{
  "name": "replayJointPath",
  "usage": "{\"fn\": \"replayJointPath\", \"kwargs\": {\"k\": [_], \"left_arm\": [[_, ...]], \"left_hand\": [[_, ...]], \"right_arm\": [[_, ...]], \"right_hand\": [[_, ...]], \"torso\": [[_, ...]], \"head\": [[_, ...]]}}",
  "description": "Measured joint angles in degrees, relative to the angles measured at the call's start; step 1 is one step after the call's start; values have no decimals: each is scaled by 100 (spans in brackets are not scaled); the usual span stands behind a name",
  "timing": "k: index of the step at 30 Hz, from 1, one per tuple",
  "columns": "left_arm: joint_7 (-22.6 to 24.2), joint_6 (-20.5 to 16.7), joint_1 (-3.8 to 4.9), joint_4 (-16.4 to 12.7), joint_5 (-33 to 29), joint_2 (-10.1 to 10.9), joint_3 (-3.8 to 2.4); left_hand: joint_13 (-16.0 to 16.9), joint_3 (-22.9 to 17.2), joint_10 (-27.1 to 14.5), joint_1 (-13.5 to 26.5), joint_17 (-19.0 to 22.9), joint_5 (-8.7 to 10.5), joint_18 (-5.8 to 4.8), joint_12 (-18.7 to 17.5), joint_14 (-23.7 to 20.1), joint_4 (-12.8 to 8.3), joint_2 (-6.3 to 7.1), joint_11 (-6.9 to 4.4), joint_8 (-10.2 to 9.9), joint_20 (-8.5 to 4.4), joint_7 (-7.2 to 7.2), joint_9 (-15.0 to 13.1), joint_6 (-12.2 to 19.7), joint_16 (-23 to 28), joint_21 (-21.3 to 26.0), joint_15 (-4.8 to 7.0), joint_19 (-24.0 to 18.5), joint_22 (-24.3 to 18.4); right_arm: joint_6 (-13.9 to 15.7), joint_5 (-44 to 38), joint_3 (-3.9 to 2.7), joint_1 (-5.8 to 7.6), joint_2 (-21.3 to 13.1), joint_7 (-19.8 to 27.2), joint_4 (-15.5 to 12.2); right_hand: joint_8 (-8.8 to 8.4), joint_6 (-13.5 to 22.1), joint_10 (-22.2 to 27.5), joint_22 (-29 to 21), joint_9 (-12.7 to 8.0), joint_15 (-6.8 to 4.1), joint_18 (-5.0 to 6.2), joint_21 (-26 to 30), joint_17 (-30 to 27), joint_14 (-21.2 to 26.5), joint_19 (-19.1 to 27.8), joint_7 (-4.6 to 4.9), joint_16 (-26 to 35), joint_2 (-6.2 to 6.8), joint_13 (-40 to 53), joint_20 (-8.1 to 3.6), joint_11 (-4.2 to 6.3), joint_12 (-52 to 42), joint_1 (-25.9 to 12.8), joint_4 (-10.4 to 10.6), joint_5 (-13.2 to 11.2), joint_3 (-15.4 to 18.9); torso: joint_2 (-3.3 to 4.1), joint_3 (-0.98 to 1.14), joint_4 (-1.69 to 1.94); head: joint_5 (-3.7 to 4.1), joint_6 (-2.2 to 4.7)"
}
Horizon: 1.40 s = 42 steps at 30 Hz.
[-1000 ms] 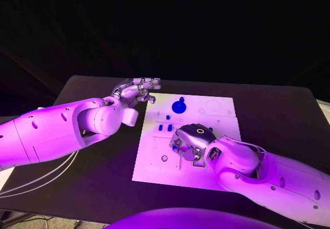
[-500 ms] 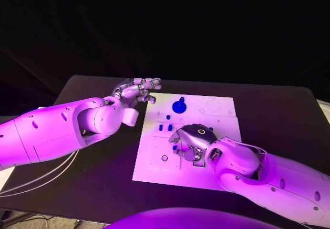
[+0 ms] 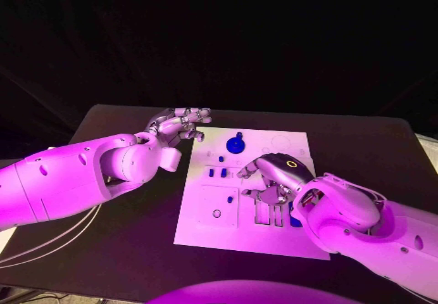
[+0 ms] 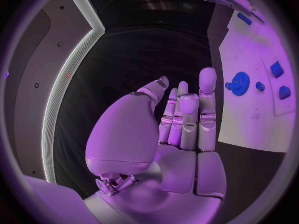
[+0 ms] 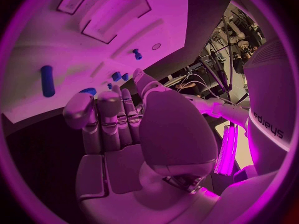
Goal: Assemble the parts on the task board
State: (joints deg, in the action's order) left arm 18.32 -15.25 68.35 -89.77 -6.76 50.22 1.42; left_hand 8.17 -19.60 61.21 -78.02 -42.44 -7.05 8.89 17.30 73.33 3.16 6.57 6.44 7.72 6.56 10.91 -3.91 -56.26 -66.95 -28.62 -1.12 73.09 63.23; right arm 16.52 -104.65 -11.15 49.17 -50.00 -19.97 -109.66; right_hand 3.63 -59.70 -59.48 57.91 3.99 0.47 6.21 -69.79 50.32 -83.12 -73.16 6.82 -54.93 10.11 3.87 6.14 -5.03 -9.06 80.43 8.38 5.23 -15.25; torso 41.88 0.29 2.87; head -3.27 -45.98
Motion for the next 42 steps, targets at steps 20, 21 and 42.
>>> {"fn": "replayJointPath", "kwargs": {"k": [20, 21, 42], "left_arm": [[-23, 46, 0, 14, 0, 0, 11], [-23, 47, 0, 14, 0, 0, 11], [-27, 64, -3, 20, 0, 9, 15]], "left_hand": [[-1, 2, -3, 0, 0, 0, 0, 2, 0, -2, 0, -2, 0, 0, -19, 0, 19, 0, 0, 0, 0, -3], [1, 15, -13, 0, 0, 0, 0, 24, 0, -15, 0, -12, 0, 0, -19, 0, 19, 0, 0, 0, 0, -3], [3, 16, -21, 0, -1, 0, -1, 24, 0, -16, 0, -20, 0, 0, -20, 0, 19, 0, 0, 0, 0, -3]], "right_arm": [[-245, 298, -48, 463, -671, -59, 297], [-274, 292, -48, 462, -667, -60, 309], [-896, 210, -44, 369, -546, -79, 477]], "right_hand": [[0, 5, 67, 144, -3, -49, -1, -56, -40, -50, -93, -160, 0, 44, -24, -49, 16, -3, 136, 44, 155, 312], [0, -12, 67, 146, -3, -49, -1, -56, -40, -50, -93, -177, 0, 40, -24, -50, 16, -3, 141, 57, 155, 325], [33, -335, -467, 301, 21, -131, -1, -166, -44, -90, -215, -129, 0, -235, -21, -103, 119, -65, 415, 143, 50, 151]], "torso": [[-4, 4, -29], [-4, 5, -29], [1, 2, -26]], "head": [[131, 139], [133, 140], [122, 105]]}}
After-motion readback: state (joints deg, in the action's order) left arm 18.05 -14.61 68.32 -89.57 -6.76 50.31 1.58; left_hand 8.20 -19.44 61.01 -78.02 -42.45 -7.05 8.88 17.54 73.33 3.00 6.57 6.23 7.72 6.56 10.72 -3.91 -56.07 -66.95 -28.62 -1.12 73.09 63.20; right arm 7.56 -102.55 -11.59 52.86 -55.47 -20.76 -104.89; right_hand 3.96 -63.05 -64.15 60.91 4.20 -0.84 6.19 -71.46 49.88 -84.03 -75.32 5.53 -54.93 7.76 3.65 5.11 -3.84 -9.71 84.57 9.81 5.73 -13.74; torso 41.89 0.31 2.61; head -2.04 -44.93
